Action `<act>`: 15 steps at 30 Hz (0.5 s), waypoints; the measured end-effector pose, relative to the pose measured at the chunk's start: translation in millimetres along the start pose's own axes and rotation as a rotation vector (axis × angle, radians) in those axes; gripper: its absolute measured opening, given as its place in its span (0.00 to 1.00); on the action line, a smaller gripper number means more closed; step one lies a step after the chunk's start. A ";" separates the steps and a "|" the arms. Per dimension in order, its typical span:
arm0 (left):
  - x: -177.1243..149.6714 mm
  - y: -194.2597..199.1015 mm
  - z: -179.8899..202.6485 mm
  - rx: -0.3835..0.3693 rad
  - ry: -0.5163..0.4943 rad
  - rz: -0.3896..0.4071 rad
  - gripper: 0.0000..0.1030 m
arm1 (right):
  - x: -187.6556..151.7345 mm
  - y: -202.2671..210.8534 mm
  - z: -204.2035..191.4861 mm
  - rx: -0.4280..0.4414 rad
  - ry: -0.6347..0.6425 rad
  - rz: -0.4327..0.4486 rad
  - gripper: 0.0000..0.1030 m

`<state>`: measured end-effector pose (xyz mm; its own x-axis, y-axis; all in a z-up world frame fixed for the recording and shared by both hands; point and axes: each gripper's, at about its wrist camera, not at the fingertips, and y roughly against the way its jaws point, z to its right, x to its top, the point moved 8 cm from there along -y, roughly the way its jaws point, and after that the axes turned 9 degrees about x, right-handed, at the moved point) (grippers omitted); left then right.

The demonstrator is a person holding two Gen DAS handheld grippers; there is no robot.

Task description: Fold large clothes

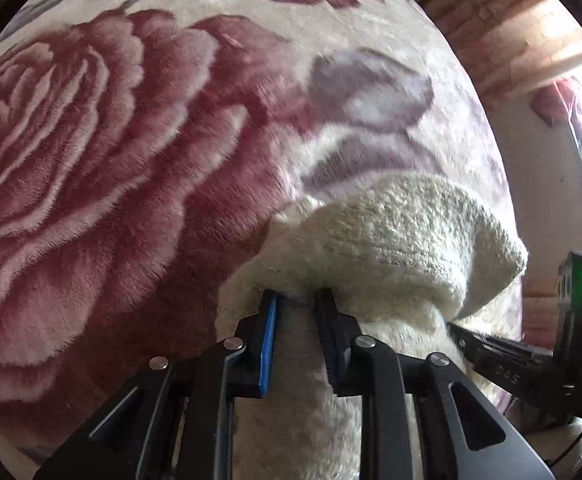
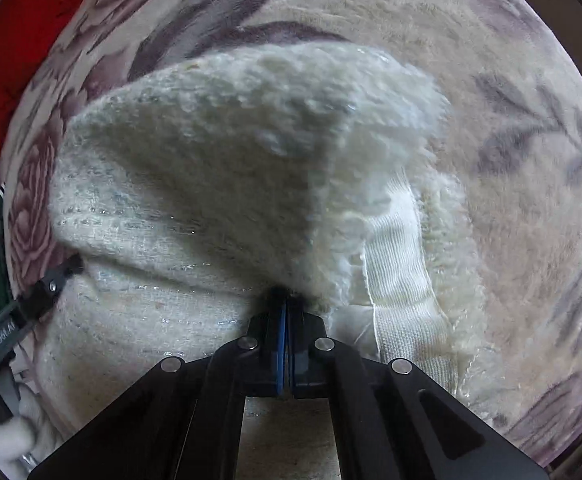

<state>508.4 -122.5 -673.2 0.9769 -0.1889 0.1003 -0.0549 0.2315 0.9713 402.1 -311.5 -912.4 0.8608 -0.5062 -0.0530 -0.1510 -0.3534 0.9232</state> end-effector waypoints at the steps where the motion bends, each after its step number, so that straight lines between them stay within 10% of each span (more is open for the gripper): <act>1: 1.9 8.9 -0.5 -0.006 0.015 -0.021 0.21 | 2.2 6.3 -0.6 0.027 -0.002 -0.009 0.00; 4: 4.2 53.4 -3.4 -0.059 0.052 -0.022 0.33 | 10.3 55.8 8.3 0.294 -0.113 -0.031 0.06; 6: 5.9 81.6 -2.6 -0.129 0.062 0.040 0.84 | 18.2 97.6 26.6 0.383 -0.169 0.058 0.23; 7: 6.0 96.2 -3.0 -0.155 0.072 0.076 0.90 | 20.0 109.5 32.3 0.393 -0.169 0.093 0.44; 12: 0.0 90.7 6.9 -0.147 0.038 0.080 0.90 | 27.7 131.5 47.9 0.580 -0.226 0.168 0.57; 15: -9.6 45.0 11.3 -0.059 -0.010 0.000 0.91 | 31.5 104.0 28.4 0.540 -0.180 0.157 0.57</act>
<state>494.1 -121.0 -628.1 0.9747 -0.1984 0.1030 -0.0426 0.2874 0.9569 399.8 -386.6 -828.9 0.7190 -0.6940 -0.0386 -0.5369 -0.5898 0.6032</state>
